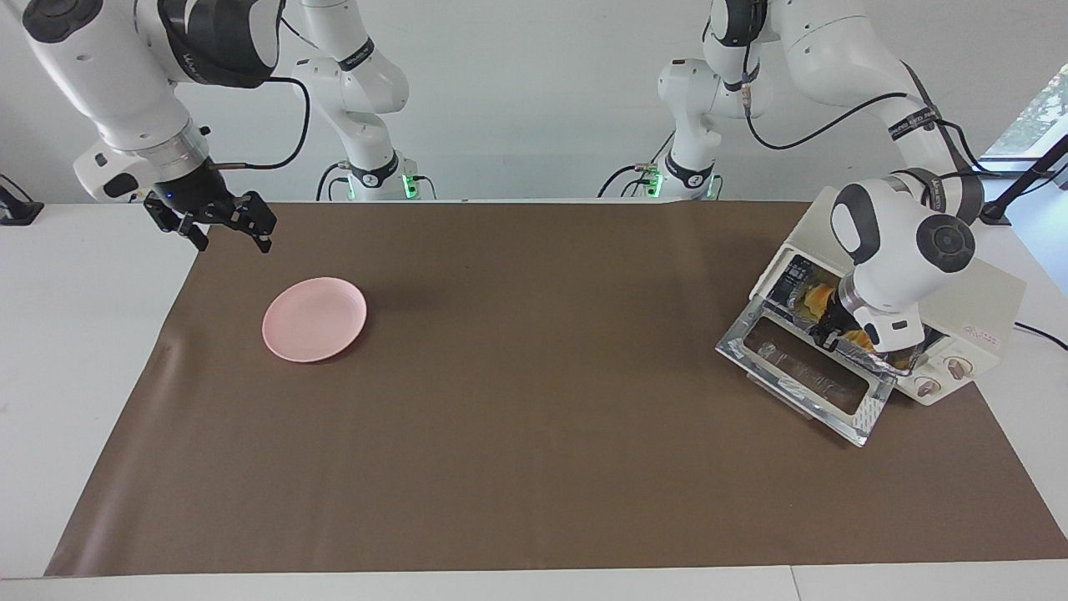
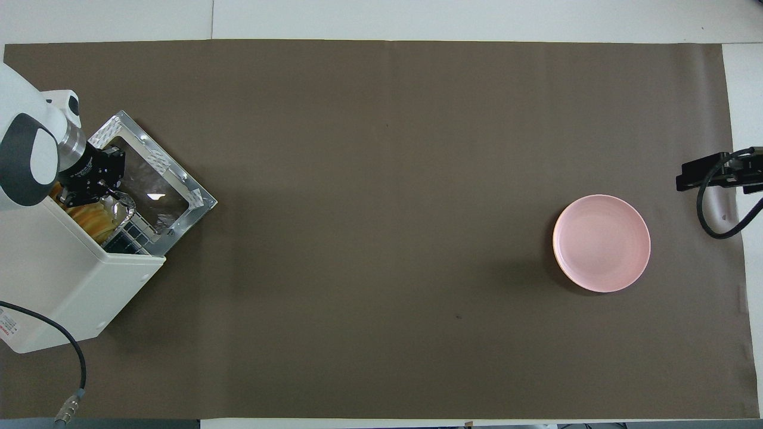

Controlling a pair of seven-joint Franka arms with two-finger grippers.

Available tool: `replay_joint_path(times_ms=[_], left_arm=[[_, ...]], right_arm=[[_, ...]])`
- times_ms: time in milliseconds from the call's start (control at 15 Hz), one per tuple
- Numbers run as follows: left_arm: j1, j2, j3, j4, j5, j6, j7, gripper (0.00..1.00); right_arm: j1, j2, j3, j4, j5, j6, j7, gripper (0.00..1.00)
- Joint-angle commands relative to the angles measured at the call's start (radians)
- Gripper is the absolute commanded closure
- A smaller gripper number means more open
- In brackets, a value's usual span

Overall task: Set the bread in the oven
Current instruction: 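Release the tray and withdraw the left gripper from the oven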

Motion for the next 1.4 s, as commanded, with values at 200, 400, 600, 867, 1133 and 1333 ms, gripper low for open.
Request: replay_joint_path(times_ms=[200, 400, 600, 867, 1133, 1333], left_arm=[[-0.017, -0.036, 0.003, -0.029, 0.019, -0.004, -0.011, 0.00], [-0.020, -0.036, 0.001, -0.009, 0.019, -0.008, -0.029, 0.00], [-0.027, -0.033, 0.000, 0.038, 0.021, -0.048, -0.026, 0.00], [-0.055, -0.035, -0.002, 0.056, 0.024, -0.073, -0.023, 0.00], [-0.055, -0.039, -0.006, 0.142, 0.024, -0.197, 0.020, 0.00], [-0.073, -0.047, -0.009, 0.198, 0.019, -0.245, 0.021, 0.00]], right_arm=[[-0.006, -0.025, 0.009, -0.027, -0.021, 0.008, 0.010, 0.00], [-0.006, -0.025, 0.009, -0.027, -0.021, 0.010, 0.010, 0.00], [-0.006, -0.025, 0.009, -0.027, -0.021, 0.010, 0.010, 0.00], [-0.006, -0.025, 0.009, -0.027, -0.021, 0.010, 0.010, 0.00], [-0.006, -0.025, 0.009, -0.027, -0.021, 0.010, 0.010, 0.00], [-0.006, -0.025, 0.009, -0.027, -0.021, 0.010, 0.010, 0.00]])
